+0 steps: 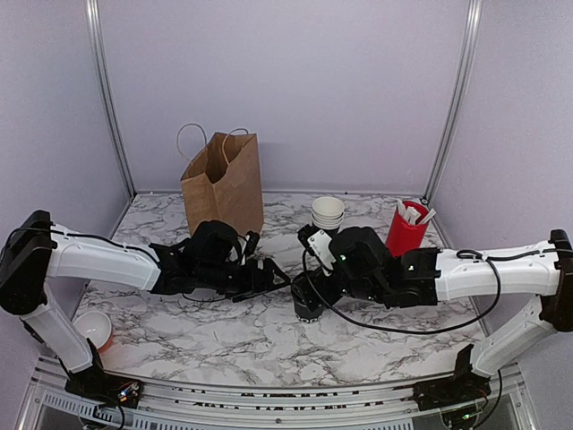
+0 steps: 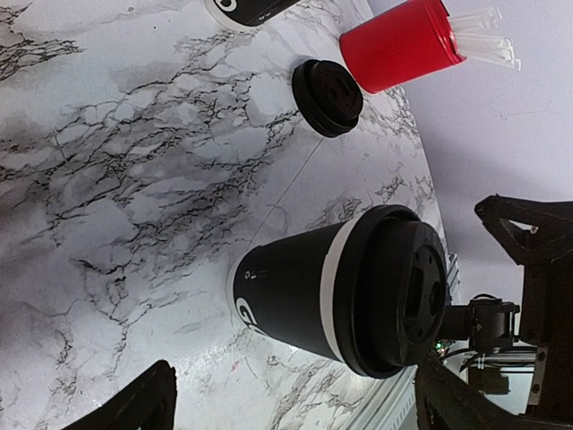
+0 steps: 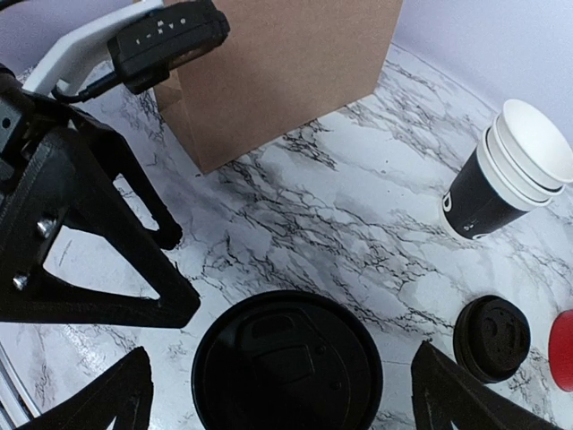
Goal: Pack the takeout coffee
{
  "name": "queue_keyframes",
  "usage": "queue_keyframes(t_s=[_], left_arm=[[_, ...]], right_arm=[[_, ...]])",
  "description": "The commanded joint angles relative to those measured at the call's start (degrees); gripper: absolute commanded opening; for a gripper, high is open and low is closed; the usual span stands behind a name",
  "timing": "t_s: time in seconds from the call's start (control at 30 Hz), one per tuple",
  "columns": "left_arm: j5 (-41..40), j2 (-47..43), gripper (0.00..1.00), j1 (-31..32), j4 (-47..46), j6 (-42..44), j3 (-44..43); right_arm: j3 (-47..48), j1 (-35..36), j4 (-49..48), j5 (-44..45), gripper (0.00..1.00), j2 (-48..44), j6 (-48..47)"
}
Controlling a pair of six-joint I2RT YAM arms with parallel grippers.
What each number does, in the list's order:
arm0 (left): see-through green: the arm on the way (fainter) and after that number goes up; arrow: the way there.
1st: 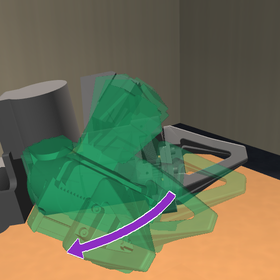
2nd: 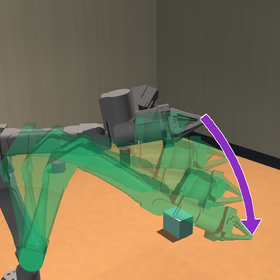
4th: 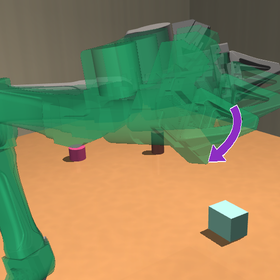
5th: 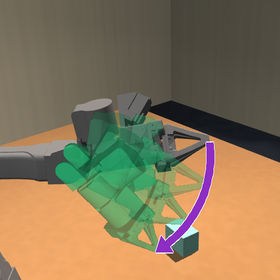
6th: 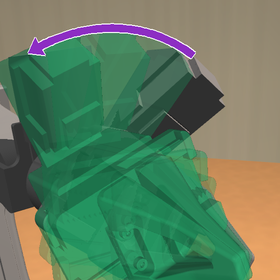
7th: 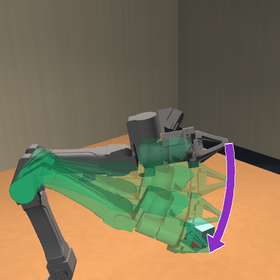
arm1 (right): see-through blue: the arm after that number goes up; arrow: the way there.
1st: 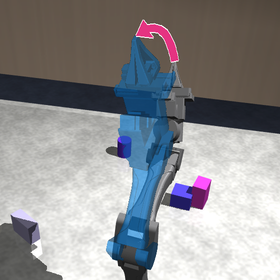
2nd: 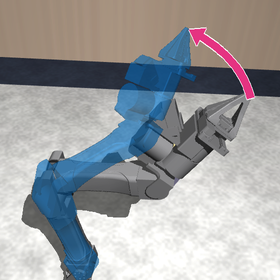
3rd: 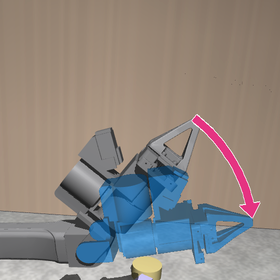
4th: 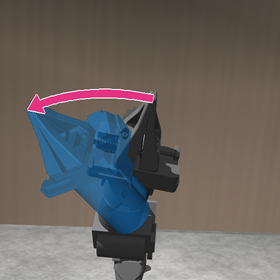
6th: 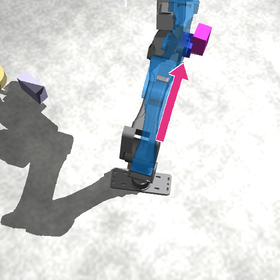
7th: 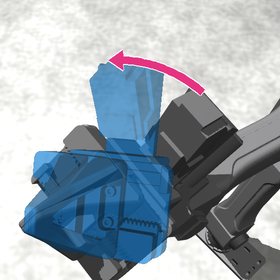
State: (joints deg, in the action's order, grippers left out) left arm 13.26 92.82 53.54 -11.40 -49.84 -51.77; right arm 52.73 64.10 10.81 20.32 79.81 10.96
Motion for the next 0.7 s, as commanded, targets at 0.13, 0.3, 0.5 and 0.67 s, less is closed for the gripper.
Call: queue_keyframes(t_s=[0.13,0.3,0.5,0.67], left_arm=[[0.4,1.3,0.89,0.5,1.4,1.4,-1.7],[0.3,1.9,0.86,0.7,1.5,1.5,-2.1],[0.5,2.6,0.84,0.8,1.6,1.8,-3.0],[0.8,3.5,0.82,0.8,1.6,1.9,-3.8]], right_arm=[[6.0,-3.6,10.0,-3.1,0.87,-3.1,5.7],[2.6,-9.1,11.2,-10.4,0.69,-6.7,8.8],[-1.3,-12.3,11.2,-15.6,0.57,-8.0,10.9],[-2.3,-13.5,11.0,-17.0,0.49,-7.8,11.4]])
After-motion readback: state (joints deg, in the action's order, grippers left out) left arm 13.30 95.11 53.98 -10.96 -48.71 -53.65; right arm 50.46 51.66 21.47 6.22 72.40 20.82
